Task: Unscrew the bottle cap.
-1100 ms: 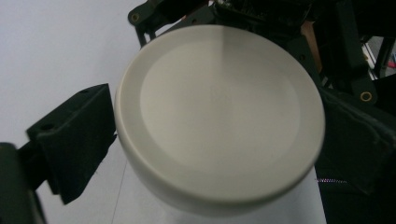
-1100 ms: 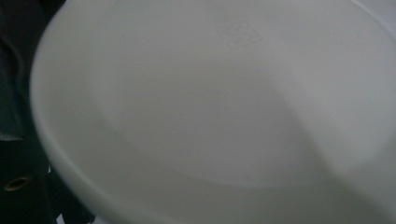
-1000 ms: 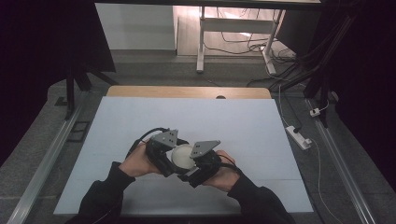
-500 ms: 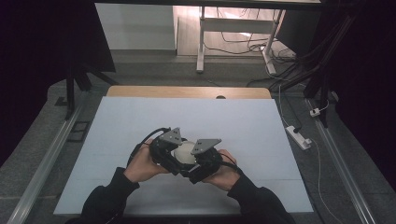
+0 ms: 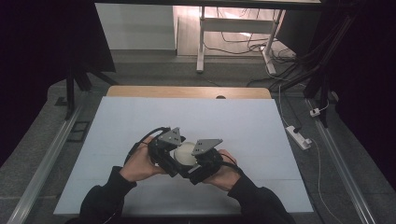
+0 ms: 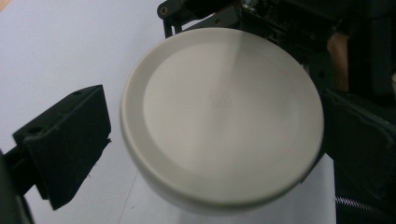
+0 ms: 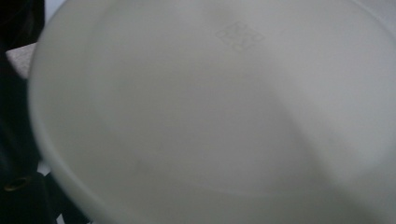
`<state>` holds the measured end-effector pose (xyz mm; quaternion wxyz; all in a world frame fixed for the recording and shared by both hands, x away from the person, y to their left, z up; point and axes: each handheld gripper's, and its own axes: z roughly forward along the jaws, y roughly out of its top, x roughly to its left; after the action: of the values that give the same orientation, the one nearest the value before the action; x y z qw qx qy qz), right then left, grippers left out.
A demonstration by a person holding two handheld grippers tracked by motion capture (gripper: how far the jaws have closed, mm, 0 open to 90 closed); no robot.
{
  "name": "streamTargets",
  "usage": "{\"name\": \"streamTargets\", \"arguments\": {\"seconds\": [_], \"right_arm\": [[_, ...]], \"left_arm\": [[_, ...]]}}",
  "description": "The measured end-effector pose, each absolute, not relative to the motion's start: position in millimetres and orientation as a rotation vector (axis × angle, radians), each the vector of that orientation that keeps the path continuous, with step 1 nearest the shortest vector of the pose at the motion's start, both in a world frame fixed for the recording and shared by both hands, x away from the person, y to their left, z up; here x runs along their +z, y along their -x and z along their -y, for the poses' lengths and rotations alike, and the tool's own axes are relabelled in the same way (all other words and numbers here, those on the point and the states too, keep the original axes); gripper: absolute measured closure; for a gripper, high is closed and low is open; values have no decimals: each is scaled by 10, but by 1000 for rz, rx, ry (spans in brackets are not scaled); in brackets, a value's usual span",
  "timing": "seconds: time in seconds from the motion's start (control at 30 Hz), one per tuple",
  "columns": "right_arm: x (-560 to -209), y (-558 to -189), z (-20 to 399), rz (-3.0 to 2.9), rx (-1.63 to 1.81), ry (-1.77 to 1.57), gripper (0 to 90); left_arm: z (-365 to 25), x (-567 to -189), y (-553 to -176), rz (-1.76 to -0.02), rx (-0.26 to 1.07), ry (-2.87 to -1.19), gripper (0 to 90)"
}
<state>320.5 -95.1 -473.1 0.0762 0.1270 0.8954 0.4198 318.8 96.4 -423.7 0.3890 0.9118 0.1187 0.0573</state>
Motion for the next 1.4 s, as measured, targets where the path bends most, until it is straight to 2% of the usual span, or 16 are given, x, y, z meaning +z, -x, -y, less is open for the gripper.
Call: {"name": "streamTargets", "arguments": {"seconds": [0.23, 0.53, 0.77, 1.13, 1.33, 1.37, 1.4], "right_arm": [[-4727, -3125, 903, -2742, 1303, -264, 66], [-4733, -3068, 872, -2766, 1290, -175, 66], [-4740, -3118, 891, -2740, 1265, -256, 66], [-4770, -3198, 925, -2692, 1201, -389, 66], [-4783, -3219, 938, -2686, 1181, -424, 66], [-4781, -3219, 941, -2685, 1185, -426, 66], [-4774, -3216, 942, -2688, 1193, -414, 66]], "left_arm": [[-1090, -4263, -3205, -103, 9, -2304, 28], [-1064, -4282, -3148, -15, 20, -2306, 76], [-1022, -4291, -3162, -120, 64, -2304, 78], [-850, -4286, -3148, -394, 169, -2334, 78], [-797, -4293, -3134, -431, 206, -2336, 75], [-800, -4291, -3140, -420, 196, -2335, 59], [-813, -4278, -3146, -405, 185, -2341, 7]]}}
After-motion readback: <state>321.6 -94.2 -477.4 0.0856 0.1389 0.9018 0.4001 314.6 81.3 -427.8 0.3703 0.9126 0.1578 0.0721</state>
